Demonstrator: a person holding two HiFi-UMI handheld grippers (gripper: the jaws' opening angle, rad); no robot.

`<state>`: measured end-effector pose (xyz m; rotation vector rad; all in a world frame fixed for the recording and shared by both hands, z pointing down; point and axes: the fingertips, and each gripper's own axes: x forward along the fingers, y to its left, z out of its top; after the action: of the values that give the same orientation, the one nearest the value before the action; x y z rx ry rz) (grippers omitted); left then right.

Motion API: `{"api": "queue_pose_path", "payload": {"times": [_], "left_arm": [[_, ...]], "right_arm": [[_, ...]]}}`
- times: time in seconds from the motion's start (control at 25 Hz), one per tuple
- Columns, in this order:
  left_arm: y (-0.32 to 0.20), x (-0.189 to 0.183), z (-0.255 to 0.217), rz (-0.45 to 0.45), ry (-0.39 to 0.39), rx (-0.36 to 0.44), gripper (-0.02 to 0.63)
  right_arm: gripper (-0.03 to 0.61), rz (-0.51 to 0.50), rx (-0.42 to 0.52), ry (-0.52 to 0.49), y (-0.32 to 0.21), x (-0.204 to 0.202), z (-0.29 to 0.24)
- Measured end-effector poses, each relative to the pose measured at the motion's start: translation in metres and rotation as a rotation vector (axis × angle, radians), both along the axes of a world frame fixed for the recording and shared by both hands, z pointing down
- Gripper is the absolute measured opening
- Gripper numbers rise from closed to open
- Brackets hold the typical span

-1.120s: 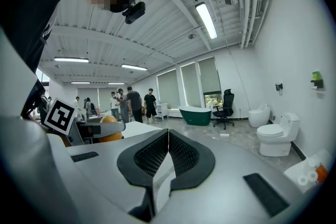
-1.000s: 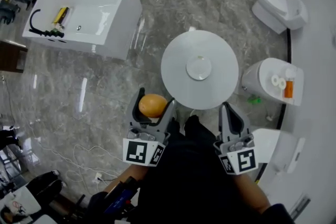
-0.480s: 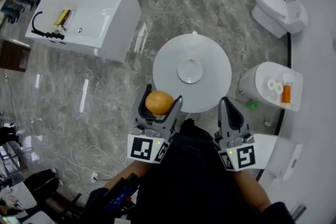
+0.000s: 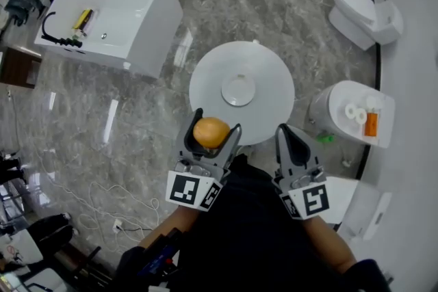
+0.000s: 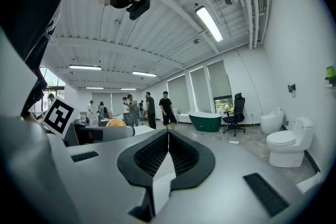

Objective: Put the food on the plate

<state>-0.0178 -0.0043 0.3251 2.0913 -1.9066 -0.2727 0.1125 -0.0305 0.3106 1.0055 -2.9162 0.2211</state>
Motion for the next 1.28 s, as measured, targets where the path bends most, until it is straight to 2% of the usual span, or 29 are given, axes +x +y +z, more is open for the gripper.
{"api": "queue_pose_path", "payload": {"times": [0.24, 0.56, 0.8, 1.12, 1.28], "left_arm": [[-0.011, 0.005, 0.018, 0.031, -0.007, -0.043, 0.373], [-0.026, -0.02, 0.041, 0.103, 0.005, -0.098, 0.373], [-0.042, -0.027, 0.055, 0.146, 0.042, -0.11, 0.373], [-0.058, -0.039, 0.055, 0.171, 0.026, -0.121, 0.373], [-0.066, -0.034, 0.058, 0.194, 0.019, -0.132, 0.373]], "right_arm": [[0.008, 0.027, -0.006, 0.014, -0.011, 0.004, 0.008], [0.008, 0.032, -0.011, 0.018, -0.014, -0.037, 0.016], [0.008, 0.027, -0.037, 0.083, -0.018, -0.051, 0.032], [0.008, 0.057, -0.048, 0.11, -0.037, -0.066, 0.033], [0.008, 0.08, -0.048, 0.113, -0.045, -0.062, 0.03]]}}
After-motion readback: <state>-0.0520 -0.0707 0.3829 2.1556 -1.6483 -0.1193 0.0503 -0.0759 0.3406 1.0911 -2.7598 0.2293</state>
